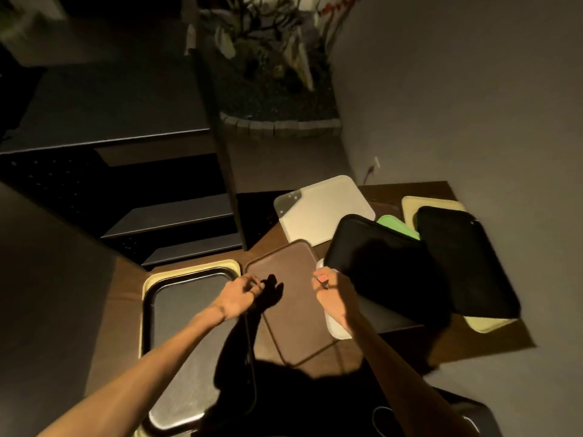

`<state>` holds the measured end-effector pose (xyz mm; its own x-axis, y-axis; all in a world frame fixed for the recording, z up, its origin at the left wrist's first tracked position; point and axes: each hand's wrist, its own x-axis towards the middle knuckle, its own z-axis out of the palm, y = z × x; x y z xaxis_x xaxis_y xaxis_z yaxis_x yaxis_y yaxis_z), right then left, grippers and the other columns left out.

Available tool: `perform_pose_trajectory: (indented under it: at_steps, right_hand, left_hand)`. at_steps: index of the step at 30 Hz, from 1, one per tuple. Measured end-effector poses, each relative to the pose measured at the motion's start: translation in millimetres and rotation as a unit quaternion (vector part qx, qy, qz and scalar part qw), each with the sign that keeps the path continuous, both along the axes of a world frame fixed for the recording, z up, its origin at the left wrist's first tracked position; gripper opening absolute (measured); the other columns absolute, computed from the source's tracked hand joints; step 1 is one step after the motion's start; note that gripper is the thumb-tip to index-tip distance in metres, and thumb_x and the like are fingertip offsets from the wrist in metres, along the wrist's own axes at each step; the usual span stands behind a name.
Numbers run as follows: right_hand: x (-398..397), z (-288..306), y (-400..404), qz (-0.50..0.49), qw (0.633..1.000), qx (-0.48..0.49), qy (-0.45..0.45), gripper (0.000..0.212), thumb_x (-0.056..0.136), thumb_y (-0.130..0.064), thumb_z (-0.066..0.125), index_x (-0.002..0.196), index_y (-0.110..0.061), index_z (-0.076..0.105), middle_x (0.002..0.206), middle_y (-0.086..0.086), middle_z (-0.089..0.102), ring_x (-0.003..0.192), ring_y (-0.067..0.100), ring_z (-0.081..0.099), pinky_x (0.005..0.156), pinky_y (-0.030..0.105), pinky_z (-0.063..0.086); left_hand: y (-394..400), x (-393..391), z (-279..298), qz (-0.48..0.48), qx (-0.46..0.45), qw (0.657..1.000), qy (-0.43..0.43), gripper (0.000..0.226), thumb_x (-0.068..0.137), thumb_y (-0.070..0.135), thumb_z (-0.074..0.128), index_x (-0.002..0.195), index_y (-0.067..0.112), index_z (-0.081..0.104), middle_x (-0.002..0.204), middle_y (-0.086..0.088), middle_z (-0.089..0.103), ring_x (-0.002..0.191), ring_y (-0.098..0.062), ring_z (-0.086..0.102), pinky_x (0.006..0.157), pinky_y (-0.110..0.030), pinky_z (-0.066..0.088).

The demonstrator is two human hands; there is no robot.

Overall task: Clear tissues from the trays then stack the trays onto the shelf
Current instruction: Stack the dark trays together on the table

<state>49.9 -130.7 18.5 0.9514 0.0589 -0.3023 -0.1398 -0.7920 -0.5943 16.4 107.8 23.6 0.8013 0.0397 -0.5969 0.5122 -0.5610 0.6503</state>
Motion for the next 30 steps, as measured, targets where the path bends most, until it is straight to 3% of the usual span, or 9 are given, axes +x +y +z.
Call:
perform_pose_trajectory:
  at_steps: [5,9,12,16,18,22,24,27,30]
  right_hand:
    - [17.7,5.7,-73.7,-0.053,0.998,-0.021,-0.013,0.019,0.090,-0.032,0.061,0.105,-0.024,0.069,0.104,-0.002,0.073,0.099,0.021,0.070,0.084,0.028,0.052]
    - [20.3,2.7,-118.1,-0.074,0.997,-0.021,-0.017,0.015,0.091,-0.031,0.062,0.102,-0.024,0.068,0.101,-0.004,0.075,0.096,0.020,0.071,0.083,0.031,0.055]
    - [23.3,-7.5,-150.1,-0.091,0.996,-0.009,0.004,0.015,0.093,-0.030,0.062,0.105,-0.023,0.067,0.103,0.000,0.074,0.098,0.020,0.070,0.082,0.032,0.056]
    - [22.3,-19.8,-184.7,-0.121,0.992,-0.020,0.016,0.018,0.093,-0.034,0.056,0.107,-0.027,0.065,0.105,0.000,0.073,0.099,0.024,0.069,0.083,0.034,0.055]
    - [20.3,-26.1,-199.9,-0.149,0.988,-0.013,0.026,0.017,0.091,-0.035,0.055,0.105,-0.029,0.064,0.104,-0.003,0.072,0.098,0.024,0.069,0.083,0.034,0.054]
    - [16.1,-32.0,-230.8,-0.197,0.980,-0.011,0.039,0.018,0.090,-0.035,0.056,0.106,-0.031,0.063,0.104,-0.003,0.071,0.099,0.026,0.067,0.084,0.034,0.052]
    - [11.2,-37.2,-245.9,-0.222,0.974,-0.018,0.032,0.020,0.090,-0.032,0.055,0.108,-0.030,0.064,0.109,0.000,0.070,0.103,0.027,0.065,0.087,0.036,0.051]
    - [7.5,-46.4,-265.2,-0.229,0.969,-0.072,-0.057,0.030,0.088,-0.028,0.057,0.117,-0.023,0.063,0.117,0.004,0.062,0.109,0.025,0.059,0.091,0.035,0.051]
    - [17.4,-54.1,-283.2,-0.150,0.968,-0.174,-0.100,0.046,0.086,-0.024,0.062,0.131,-0.016,0.055,0.126,0.008,0.054,0.118,0.026,0.052,0.095,0.038,0.051]
  left_hand:
    - [-82.1,27.6,1.8,0.088,-0.123,0.987,0.054,0.013,0.099,0.015,0.049,0.105,0.008,0.059,0.085,-0.010,0.067,0.062,-0.021,0.066,0.059,-0.032,0.054]
    - [-135.7,40.3,-5.6,0.250,-0.288,0.910,0.162,0.017,0.099,0.014,0.048,0.097,0.007,0.063,0.077,-0.012,0.075,0.070,-0.025,0.071,0.075,-0.035,0.056]
    - [-175.4,43.9,-22.0,0.275,-0.313,0.887,0.197,0.021,0.096,0.008,0.047,0.091,0.007,0.067,0.070,-0.010,0.076,0.060,-0.019,0.073,0.074,-0.031,0.053]
    - [-224.4,51.8,-38.4,0.301,-0.302,0.875,0.229,0.017,0.095,0.004,0.047,0.090,0.002,0.062,0.076,-0.014,0.061,0.058,-0.022,0.060,0.048,-0.023,0.052]
    - [-245.0,56.5,-46.8,0.325,-0.303,0.865,0.233,0.013,0.093,0.004,0.049,0.094,0.002,0.062,0.078,-0.014,0.058,0.047,-0.022,0.060,0.047,-0.024,0.051]
    - [-277.3,63.6,-63.1,0.364,-0.354,0.827,0.242,0.021,0.094,0.006,0.044,0.083,0.008,0.061,0.058,-0.007,0.050,0.046,-0.019,0.047,0.056,-0.030,0.046]
    - [-288.6,67.1,-63.8,0.393,-0.388,0.798,0.241,0.027,0.095,0.004,0.040,0.076,0.008,0.058,0.052,-0.006,0.058,0.057,-0.024,0.049,0.066,-0.036,0.045]
    - [-301.0,70.5,-60.8,0.450,-0.427,0.748,0.237,0.017,0.085,-0.003,0.044,0.073,0.005,0.053,0.059,-0.014,0.069,0.081,-0.032,0.058,0.088,-0.044,0.046]
    - [-304.3,75.3,-62.1,0.470,-0.447,0.722,0.240,0.015,0.087,-0.004,0.045,0.077,0.002,0.054,0.089,-0.019,0.068,0.105,-0.035,0.058,0.105,-0.045,0.042]
